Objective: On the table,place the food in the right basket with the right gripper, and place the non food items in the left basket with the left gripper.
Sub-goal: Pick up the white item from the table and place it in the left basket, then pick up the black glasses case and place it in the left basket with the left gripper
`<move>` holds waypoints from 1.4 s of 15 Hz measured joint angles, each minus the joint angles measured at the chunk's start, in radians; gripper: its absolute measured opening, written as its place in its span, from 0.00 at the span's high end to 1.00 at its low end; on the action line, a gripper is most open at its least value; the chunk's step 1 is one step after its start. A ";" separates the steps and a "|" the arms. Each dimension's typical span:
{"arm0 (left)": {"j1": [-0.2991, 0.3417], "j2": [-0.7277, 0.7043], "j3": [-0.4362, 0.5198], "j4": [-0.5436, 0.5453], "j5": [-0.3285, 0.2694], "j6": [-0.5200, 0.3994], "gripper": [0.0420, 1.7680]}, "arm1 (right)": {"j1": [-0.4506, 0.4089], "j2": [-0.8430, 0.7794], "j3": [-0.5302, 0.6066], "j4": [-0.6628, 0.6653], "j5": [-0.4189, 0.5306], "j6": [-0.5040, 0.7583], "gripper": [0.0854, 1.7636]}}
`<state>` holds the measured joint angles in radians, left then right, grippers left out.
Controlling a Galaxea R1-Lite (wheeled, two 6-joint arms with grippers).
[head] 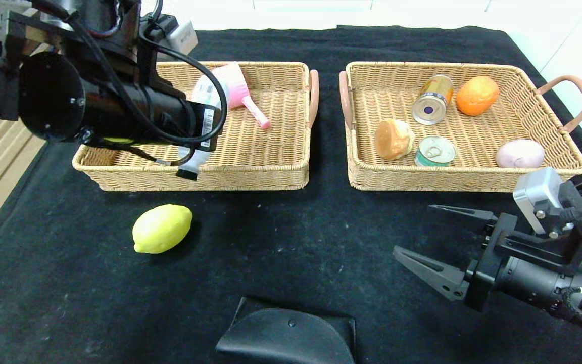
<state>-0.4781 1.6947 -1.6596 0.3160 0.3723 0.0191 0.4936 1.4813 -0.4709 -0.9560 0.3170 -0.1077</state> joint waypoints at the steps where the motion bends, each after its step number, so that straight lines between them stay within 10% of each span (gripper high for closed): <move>1: 0.015 0.025 -0.033 -0.028 0.000 0.005 0.68 | 0.000 -0.001 0.000 0.000 0.000 0.000 0.03; 14: 0.062 0.256 -0.234 -0.164 -0.005 0.021 0.68 | -0.014 -0.008 -0.005 -0.006 0.001 0.001 0.03; 21: 0.066 0.271 -0.233 -0.166 -0.005 0.014 0.32 | -0.014 -0.009 -0.002 -0.006 0.001 -0.001 0.03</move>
<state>-0.4121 1.9655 -1.8921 0.1504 0.3670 0.0330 0.4800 1.4726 -0.4732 -0.9621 0.3183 -0.1091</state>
